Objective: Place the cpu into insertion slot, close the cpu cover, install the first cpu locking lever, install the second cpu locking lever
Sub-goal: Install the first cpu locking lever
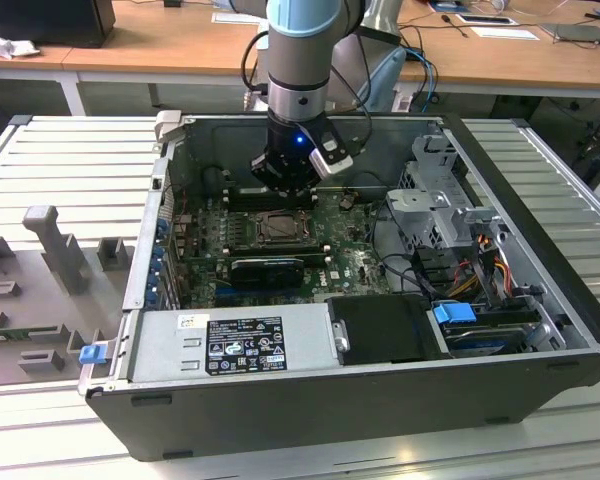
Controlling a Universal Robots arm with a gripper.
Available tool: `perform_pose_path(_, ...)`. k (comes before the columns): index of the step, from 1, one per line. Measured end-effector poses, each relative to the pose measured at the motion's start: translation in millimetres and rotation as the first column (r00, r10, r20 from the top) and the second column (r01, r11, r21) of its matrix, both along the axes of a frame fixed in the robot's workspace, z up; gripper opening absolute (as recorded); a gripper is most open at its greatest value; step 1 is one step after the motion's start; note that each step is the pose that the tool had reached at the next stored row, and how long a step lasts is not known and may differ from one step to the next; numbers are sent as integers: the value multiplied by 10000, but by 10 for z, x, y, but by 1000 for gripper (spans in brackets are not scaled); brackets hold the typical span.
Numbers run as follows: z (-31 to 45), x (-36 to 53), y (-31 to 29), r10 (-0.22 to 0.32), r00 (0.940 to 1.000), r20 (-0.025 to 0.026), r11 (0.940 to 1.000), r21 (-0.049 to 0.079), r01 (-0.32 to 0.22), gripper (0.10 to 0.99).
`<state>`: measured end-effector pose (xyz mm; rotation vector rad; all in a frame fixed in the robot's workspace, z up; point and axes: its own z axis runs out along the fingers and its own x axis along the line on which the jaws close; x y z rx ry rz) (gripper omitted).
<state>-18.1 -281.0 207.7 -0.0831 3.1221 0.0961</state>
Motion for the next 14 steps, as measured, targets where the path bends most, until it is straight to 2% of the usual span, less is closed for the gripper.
perform_pose_path(7,-36,6,0,0,10000,-1,9999,-127,0,102)
perform_pose_path(11,-64,8,-1,3,10000,-4,9999,-130,-3,102)
perform_pose_path(14,-61,10,1,12,10000,3,10000,-48,-12,102)
